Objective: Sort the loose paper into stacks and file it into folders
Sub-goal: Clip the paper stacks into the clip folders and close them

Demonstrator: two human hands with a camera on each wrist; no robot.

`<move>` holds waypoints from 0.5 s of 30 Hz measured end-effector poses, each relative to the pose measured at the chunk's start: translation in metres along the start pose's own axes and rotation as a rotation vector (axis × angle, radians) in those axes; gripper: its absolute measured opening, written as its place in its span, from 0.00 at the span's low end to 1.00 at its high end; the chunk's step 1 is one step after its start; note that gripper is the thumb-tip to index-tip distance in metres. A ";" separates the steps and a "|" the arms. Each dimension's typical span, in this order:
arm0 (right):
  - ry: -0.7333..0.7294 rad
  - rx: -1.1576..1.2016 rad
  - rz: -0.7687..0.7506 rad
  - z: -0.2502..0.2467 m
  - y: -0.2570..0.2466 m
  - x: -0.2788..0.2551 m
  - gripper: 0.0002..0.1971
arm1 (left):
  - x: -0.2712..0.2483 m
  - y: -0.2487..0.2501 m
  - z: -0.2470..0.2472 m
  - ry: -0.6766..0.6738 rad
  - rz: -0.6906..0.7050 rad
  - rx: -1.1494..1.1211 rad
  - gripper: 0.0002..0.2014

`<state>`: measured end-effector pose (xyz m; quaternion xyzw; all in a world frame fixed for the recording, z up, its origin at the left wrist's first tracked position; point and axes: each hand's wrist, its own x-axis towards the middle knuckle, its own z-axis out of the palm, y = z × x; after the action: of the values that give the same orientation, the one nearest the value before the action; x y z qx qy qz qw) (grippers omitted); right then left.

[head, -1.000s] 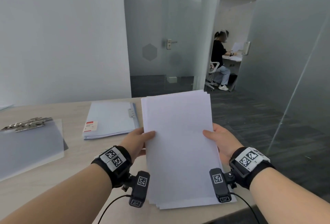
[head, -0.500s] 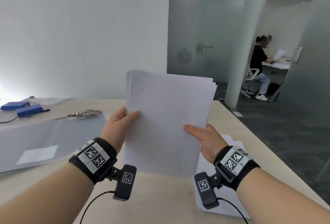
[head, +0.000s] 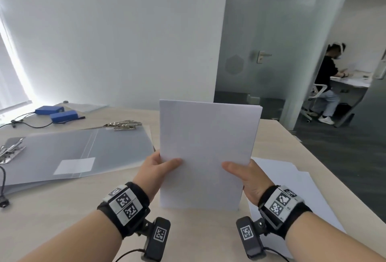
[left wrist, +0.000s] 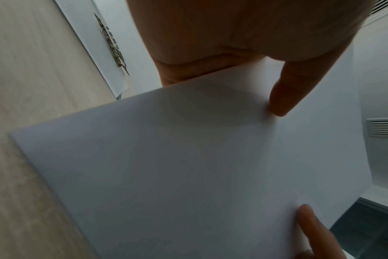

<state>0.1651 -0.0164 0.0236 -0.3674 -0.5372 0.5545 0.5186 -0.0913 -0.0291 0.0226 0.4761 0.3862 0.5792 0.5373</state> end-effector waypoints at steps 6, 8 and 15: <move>0.041 0.063 -0.013 0.003 -0.006 0.001 0.15 | 0.003 0.005 0.005 -0.052 0.054 -0.044 0.29; 0.038 0.060 -0.002 0.002 -0.003 0.001 0.17 | 0.001 0.004 0.006 -0.053 0.043 -0.033 0.26; -0.002 0.021 0.043 0.003 0.005 -0.001 0.20 | -0.010 -0.015 -0.003 -0.061 -0.098 0.082 0.23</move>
<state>0.1619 -0.0171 0.0188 -0.3727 -0.5238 0.5717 0.5099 -0.0906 -0.0372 0.0062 0.4958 0.4161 0.5210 0.5564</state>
